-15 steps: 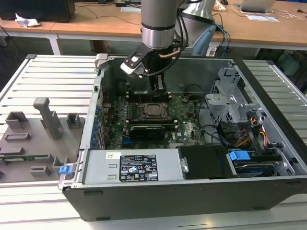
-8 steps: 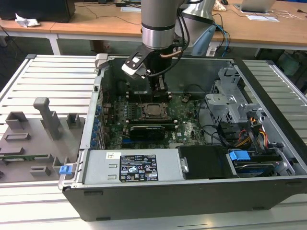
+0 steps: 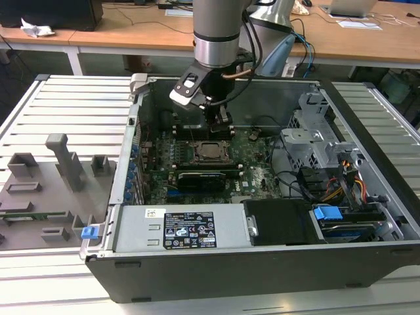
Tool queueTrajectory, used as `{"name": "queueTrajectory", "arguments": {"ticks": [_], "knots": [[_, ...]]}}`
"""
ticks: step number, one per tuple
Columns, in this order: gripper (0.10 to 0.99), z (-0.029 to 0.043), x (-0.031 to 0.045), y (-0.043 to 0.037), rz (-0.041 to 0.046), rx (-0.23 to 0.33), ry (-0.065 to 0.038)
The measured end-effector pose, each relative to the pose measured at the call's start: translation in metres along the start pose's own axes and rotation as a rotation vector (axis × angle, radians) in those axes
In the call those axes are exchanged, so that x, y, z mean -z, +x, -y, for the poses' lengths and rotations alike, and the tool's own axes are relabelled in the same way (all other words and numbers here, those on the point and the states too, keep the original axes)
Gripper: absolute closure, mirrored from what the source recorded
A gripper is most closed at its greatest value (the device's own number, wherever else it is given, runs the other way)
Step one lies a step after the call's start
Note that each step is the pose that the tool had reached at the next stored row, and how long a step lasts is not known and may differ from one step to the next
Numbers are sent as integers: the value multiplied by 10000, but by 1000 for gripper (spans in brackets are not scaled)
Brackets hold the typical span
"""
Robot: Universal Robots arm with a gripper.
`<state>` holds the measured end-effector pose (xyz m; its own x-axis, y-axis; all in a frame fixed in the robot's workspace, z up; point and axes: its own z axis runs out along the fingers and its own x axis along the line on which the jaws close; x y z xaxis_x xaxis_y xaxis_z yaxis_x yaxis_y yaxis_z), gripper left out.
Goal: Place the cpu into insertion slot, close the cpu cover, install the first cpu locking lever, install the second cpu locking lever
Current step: 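Install the first cpu locking lever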
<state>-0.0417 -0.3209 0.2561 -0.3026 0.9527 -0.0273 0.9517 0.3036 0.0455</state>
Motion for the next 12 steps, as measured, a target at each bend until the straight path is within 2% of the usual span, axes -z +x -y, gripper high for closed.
{"name": "queueTrajectory", "arguments": {"ticks": [1,3,5,8,10,12], "knots": [[980,0,0,0,-17,376,-10],[980,0,0,0,-33,724,-20],[980,0,0,0,-65,1421,-39],[980,0,0,0,-95,2090,-57],[980,0,-1,-1,-110,2406,-67],[980,2,0,-6,-112,2457,-68]]}}
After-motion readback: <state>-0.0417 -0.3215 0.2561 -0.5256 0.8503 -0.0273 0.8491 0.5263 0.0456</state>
